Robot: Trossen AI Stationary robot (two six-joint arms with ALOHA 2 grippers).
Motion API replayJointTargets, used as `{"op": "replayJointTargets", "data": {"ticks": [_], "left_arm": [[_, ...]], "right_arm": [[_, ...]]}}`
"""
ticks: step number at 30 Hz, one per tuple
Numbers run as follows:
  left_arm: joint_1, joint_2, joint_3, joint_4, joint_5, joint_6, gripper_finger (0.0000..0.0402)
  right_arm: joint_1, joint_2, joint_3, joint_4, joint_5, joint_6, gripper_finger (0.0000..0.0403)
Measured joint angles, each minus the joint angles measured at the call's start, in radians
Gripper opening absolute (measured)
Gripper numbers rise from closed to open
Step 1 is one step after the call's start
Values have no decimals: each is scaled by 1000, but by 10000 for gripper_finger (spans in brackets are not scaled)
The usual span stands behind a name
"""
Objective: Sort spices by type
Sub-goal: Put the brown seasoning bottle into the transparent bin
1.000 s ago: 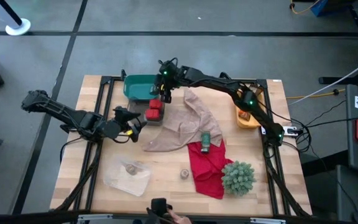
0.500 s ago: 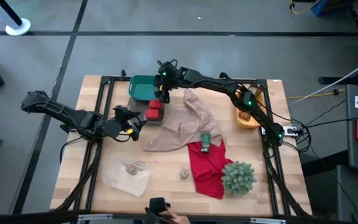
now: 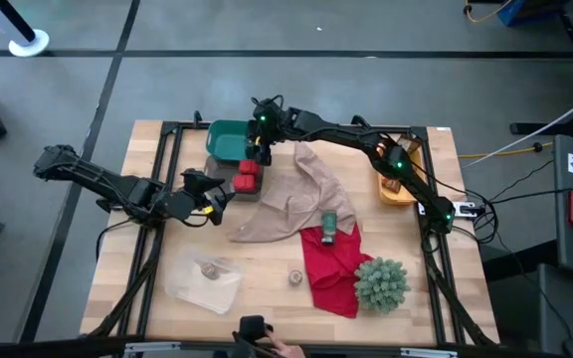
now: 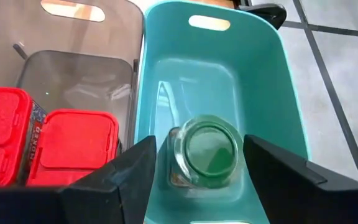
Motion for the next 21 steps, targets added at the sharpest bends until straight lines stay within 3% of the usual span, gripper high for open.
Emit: {"op": "replayJointTargets", "data": {"ticks": [7,13,21], "left_arm": [[0,0,0,-1,0,0,265],[0,0,0,-3,5,44,265],[-1,13,0,33,96,113,265]], "right_arm": [[8,-42,83,-157,95,1,243],[52,-161,89,-352,96,24,243],[146,-276,92,-697,94,60,243]]}}
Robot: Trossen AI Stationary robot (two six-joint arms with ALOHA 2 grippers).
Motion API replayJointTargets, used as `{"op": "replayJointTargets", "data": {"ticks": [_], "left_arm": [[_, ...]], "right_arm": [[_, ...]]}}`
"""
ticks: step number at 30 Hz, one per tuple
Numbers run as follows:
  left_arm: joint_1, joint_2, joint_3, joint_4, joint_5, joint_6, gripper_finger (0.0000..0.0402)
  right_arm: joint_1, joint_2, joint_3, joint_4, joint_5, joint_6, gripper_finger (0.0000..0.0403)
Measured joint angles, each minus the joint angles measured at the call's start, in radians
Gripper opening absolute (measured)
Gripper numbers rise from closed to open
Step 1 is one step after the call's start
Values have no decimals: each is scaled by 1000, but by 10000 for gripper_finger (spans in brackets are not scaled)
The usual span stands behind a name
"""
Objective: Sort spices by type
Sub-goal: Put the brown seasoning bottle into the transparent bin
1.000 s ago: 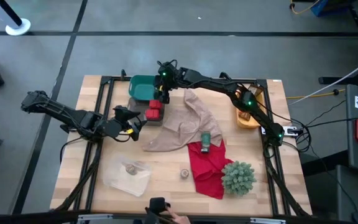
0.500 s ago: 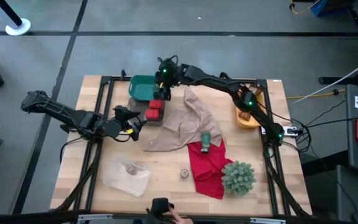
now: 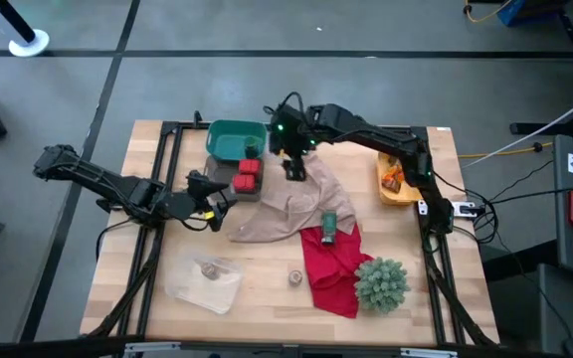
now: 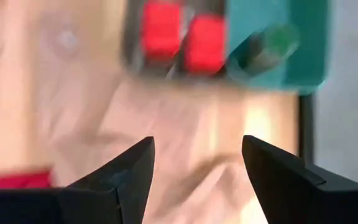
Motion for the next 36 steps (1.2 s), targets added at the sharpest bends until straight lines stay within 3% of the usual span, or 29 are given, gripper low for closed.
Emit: {"op": "replayJointTargets", "data": {"ticks": [6,10,18,23,31,36], "left_arm": [[0,58,0,53,3,11,265],[-1,128,0,172,64,122,265],[-1,350,0,621,331,340,265],[-1,528,16,803,440,362,265],[-1,795,214,786,559,376,265],[-7,913,367,652,648,381,265]], "right_arm": [[70,-28,0,-247,-114,32,243],[132,-28,-18,-304,-206,29,243],[204,-31,-21,-305,-101,21,243],[208,-85,-21,-306,-86,21,243],[208,-179,-20,-305,-74,46,243],[208,-217,-20,-305,-74,47,243]]}}
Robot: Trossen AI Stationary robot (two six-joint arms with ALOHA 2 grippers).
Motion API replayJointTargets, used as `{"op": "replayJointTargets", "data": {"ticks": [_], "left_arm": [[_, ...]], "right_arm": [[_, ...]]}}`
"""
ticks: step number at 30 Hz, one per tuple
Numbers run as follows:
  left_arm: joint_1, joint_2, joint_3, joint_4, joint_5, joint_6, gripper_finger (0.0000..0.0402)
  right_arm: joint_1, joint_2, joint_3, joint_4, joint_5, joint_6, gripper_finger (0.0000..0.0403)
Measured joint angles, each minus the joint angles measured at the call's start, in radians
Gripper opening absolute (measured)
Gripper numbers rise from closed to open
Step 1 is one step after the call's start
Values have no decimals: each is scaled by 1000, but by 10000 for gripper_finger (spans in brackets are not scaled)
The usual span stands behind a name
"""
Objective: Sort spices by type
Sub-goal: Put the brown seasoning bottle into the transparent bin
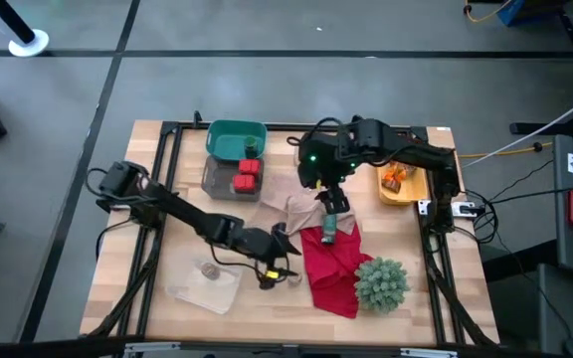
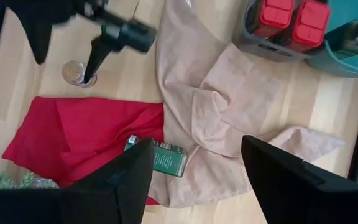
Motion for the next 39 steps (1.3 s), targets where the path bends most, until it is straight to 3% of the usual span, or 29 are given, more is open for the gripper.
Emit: {"op": "replayJointTargets", "data": {"ticks": [6,12,22,31,39], "left_arm": [[-15,105,100,-99,4,11,265],[-19,152,111,-118,2,4,265],[-32,164,112,-145,1,16,265],[-33,245,111,-94,1,15,265],[-31,282,110,-79,-2,19,258]], "right_arm": [[0,-56,0,0,0,31,243],[1,-120,-44,1,-1,65,243],[1,-322,-472,23,0,94,243],[0,-453,-859,285,16,123,243],[0,-460,-1094,512,18,132,243]]}}
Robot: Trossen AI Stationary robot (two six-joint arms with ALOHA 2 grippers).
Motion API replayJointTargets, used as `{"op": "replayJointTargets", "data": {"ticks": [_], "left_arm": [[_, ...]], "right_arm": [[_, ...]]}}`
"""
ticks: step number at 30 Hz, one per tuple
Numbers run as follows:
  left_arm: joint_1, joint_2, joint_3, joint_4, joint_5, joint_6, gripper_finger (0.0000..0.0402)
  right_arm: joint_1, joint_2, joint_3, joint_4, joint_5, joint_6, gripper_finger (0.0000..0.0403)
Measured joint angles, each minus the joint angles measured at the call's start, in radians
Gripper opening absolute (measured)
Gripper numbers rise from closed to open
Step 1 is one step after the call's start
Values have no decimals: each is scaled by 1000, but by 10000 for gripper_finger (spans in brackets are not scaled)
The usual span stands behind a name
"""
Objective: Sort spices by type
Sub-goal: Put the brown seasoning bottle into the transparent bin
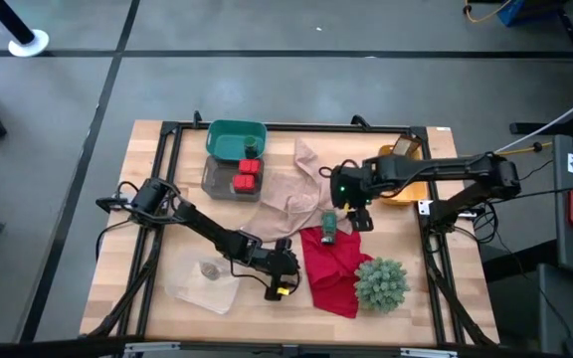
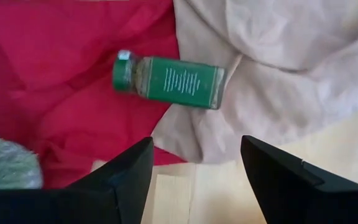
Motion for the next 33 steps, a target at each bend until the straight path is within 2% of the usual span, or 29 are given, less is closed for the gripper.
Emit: {"op": "replayJointTargets", "data": {"ticks": [8,11,16,21,26,29,33], "left_arm": [[0,-7,1,6,-1,-12,176],[0,-8,1,6,-1,-43,174],[0,-14,1,3,0,-94,174],[0,-24,1,2,0,-95,182],[2,-24,1,2,12,-87,181],[2,-24,1,2,12,-86,180],[2,-24,1,2,26,-87,183]], "right_arm": [[1,2,-170,165,8,-58,243],[1,2,-204,235,8,-135,243],[1,2,-246,362,8,-373,243],[21,2,-257,403,4,-567,243],[92,2,-257,429,4,-759,243],[137,2,-257,448,54,-845,243],[171,2,-257,469,145,-871,243]]}}
